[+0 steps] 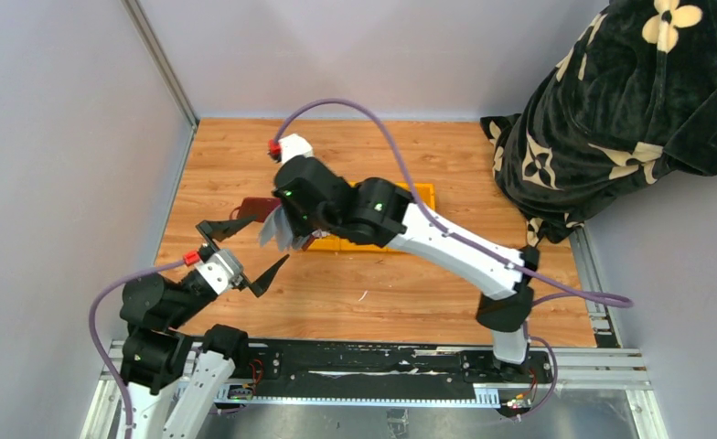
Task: Take the credit cards out of the card holder
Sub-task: Remove the credit card from the card holder.
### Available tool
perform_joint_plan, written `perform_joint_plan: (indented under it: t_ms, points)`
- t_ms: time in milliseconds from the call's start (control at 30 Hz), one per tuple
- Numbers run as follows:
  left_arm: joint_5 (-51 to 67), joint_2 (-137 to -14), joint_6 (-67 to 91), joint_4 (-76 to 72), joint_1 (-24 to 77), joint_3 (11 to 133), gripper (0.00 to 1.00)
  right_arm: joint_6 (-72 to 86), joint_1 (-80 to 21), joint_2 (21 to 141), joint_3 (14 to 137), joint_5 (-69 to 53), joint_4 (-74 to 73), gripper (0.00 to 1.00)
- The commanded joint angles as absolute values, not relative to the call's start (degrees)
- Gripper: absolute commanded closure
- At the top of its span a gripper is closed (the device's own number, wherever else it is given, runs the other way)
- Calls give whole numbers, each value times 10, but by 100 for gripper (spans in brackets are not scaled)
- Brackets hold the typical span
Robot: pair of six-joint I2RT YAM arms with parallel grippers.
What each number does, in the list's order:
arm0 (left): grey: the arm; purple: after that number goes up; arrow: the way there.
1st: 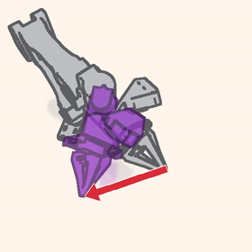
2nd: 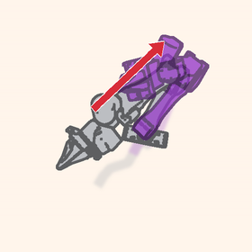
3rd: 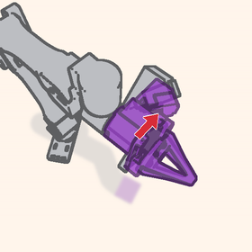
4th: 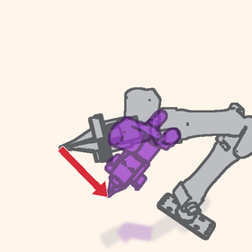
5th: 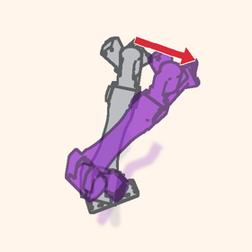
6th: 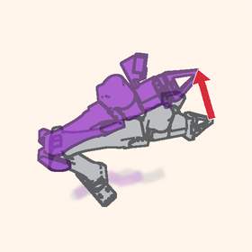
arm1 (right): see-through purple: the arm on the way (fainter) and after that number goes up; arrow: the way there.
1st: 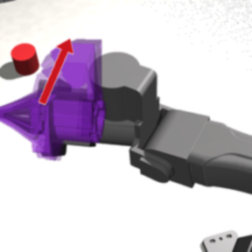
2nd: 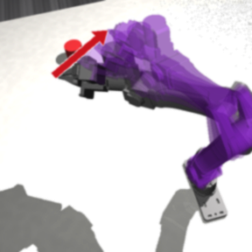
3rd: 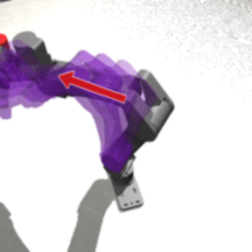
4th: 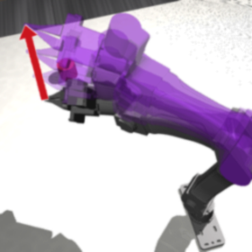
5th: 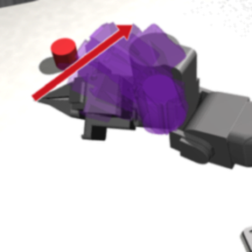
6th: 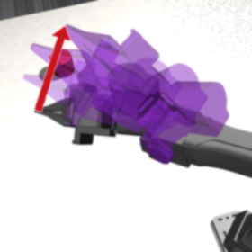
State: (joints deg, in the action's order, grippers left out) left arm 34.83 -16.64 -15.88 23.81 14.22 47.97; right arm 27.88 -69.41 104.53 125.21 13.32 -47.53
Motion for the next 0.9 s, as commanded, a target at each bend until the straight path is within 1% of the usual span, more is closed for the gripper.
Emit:
perform_joint_plan:
  t_ms: [0, 100, 233, 400, 533, 633, 867]
  points:
    - [284, -92, -225, 150, 142, 398, 0, 205, -731, 1117, 1398, 313, -609, 100]
    - [250, -58, -234, 114, 142, 353, 0, 188, -745, 1147, 1440, 361, -608, 100]
    - [202, -37, -217, 51, 142, 310, 0, 170, -765, 1159, 1440, 402, -581, 100]
    - [303, -58, -137, 25, 142, 298, 0, 153, -789, 1163, 1431, 455, -535, 100]
    - [305, -71, -136, 25, 142, 298, 0, 151, -803, 1146, 1391, 472, -480, 100]
    - [309, -73, -145, 17, 142, 297, 0, 154, -809, 1146, 1383, 472, -454, 100]
    - [184, -76, -215, 10, 142, 293, 0, 158, -821, 1150, 1375, 473, -422, 100]
